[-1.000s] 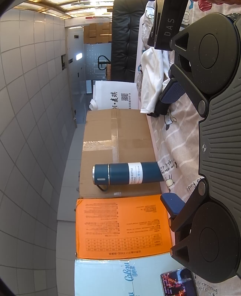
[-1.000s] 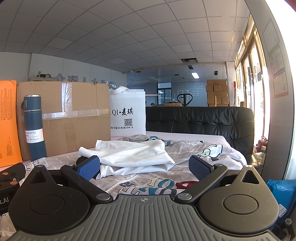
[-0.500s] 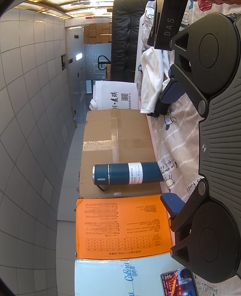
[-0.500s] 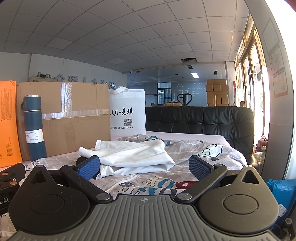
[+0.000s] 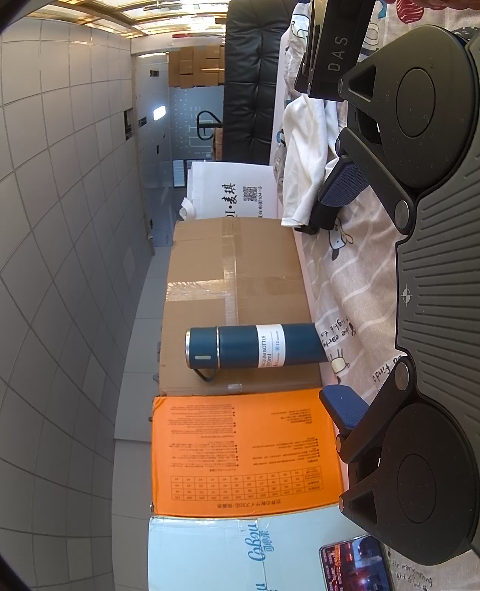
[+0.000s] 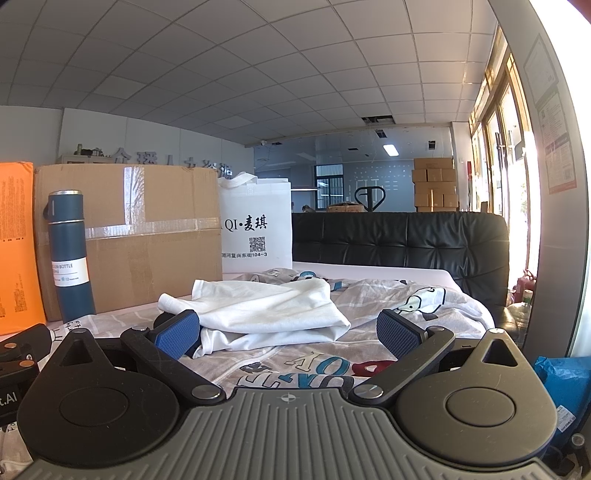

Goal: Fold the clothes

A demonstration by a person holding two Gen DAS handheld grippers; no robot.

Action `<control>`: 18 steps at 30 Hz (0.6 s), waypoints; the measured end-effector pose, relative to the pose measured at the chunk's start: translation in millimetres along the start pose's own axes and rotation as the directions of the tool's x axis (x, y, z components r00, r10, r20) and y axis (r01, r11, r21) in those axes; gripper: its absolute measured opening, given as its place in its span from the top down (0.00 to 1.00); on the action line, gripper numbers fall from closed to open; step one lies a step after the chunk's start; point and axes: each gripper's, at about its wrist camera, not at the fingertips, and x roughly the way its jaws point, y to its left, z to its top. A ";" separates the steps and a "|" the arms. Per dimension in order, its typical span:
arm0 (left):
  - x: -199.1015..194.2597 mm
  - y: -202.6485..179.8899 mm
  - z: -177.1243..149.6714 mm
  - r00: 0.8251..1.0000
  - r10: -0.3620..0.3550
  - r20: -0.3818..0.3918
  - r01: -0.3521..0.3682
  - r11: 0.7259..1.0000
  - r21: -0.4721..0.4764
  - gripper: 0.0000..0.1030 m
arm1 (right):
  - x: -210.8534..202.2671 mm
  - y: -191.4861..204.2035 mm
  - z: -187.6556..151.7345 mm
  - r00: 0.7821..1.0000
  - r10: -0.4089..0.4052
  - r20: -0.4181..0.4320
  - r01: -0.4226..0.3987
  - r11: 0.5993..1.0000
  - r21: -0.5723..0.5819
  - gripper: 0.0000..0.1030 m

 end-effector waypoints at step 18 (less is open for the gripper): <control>-0.9 -1.4 0.9 1.000 -0.012 0.012 0.012 1.000 0.000 0.00 | 3.3 1.2 -1.0 1.000 0.006 -0.014 -0.006 1.000 -0.007 0.00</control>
